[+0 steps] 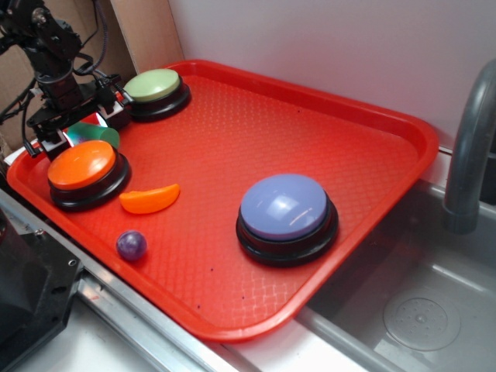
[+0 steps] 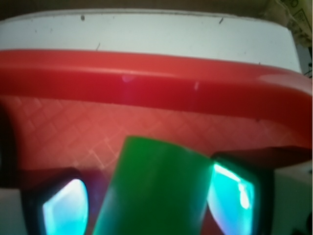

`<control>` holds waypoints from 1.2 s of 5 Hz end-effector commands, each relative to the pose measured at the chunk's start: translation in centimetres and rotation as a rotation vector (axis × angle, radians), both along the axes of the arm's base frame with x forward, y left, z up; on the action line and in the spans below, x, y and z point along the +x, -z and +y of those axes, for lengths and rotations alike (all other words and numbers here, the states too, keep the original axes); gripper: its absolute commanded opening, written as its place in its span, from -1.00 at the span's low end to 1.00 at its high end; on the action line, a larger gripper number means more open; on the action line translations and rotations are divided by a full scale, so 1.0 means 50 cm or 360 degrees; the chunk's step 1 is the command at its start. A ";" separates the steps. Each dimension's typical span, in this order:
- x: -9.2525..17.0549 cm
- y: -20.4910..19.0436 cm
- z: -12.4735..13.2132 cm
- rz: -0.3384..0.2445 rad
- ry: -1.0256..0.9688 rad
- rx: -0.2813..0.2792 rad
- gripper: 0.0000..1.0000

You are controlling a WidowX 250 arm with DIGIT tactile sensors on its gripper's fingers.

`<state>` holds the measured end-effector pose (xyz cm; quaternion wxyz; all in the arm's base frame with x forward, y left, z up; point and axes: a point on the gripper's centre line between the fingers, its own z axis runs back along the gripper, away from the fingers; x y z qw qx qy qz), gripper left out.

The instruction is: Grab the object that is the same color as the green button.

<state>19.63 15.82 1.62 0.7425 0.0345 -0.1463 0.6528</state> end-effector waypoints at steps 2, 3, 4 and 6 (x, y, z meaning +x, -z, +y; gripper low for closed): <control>-0.004 -0.052 0.014 0.0023 0.0106 0.0014 -1.00; 0.014 -0.110 0.002 0.0017 0.0215 0.0078 -1.00; 0.029 -0.167 -0.011 0.0007 0.0342 0.0088 -1.00; 0.086 -0.289 -0.092 0.0103 0.0981 0.0002 -1.00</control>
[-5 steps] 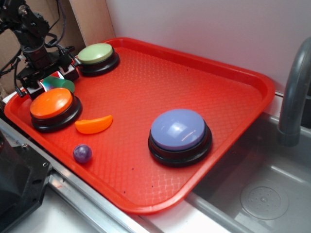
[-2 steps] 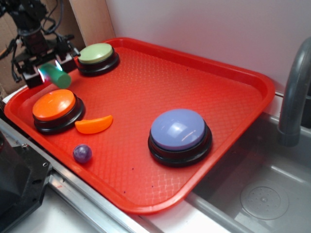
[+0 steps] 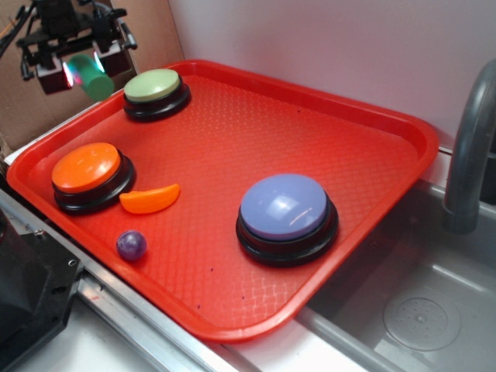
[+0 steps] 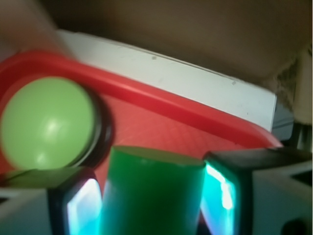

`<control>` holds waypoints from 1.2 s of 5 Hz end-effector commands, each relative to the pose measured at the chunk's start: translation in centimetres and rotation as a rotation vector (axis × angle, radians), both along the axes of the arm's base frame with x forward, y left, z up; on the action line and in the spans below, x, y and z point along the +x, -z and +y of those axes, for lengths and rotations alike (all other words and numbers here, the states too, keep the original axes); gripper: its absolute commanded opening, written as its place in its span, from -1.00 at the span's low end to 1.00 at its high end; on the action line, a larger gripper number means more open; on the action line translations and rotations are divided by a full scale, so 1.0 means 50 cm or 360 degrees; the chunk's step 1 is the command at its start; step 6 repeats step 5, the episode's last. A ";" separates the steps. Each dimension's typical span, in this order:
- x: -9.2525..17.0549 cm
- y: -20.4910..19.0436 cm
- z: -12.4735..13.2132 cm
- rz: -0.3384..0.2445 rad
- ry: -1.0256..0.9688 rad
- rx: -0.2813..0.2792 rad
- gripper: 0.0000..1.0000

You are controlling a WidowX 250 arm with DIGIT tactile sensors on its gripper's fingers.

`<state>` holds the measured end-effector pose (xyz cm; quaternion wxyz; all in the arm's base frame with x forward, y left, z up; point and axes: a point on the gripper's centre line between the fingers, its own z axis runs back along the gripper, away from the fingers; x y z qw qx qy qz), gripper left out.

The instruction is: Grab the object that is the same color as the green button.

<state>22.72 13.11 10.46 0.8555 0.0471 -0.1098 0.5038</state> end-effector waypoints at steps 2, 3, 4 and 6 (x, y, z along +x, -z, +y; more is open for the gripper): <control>0.056 -0.174 -0.161 0.0091 0.1031 -0.0177 -1.00; 0.046 -0.185 -0.219 0.0105 0.1312 -0.0182 -1.00; 0.044 -0.171 -0.250 0.0124 0.1476 -0.0221 -1.00; 0.036 -0.152 -0.250 0.0189 0.1552 -0.0168 -1.00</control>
